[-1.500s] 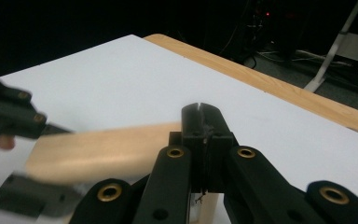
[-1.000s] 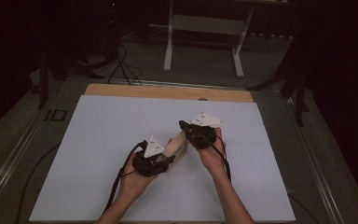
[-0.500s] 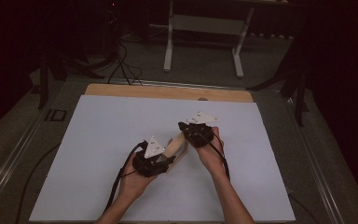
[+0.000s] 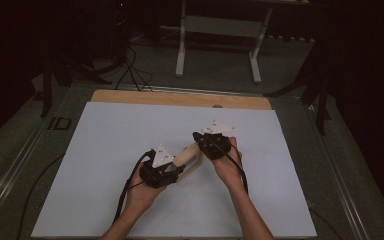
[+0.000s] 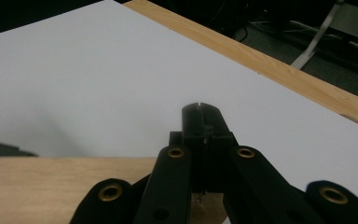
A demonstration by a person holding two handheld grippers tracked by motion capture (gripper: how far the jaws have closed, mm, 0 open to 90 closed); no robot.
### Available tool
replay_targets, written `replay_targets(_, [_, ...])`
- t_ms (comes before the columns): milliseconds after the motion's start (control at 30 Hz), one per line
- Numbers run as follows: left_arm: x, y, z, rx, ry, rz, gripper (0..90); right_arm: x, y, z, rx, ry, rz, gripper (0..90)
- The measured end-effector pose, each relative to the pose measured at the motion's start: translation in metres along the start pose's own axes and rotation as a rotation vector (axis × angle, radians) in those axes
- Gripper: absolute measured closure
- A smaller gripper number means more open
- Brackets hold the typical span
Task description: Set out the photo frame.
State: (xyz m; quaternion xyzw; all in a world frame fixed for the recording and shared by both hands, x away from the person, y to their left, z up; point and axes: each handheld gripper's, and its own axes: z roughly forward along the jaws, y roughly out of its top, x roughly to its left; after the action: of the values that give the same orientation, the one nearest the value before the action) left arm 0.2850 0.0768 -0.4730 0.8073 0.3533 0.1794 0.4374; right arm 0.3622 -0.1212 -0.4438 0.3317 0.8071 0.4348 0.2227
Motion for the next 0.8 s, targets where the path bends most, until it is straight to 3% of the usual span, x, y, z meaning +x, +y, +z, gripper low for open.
replay_targets(567, [0.012,-0.002,0.000,-0.009,0.040,-0.037,54.8,0.001,-0.002,-0.012,0.012,-0.006,-0.005,89.7])
replay_targets(800, [0.015,-0.003,0.001,-0.004,0.056,-0.043,55.3,0.005,0.000,-0.018,0.023,0.022,-0.046,89.7])
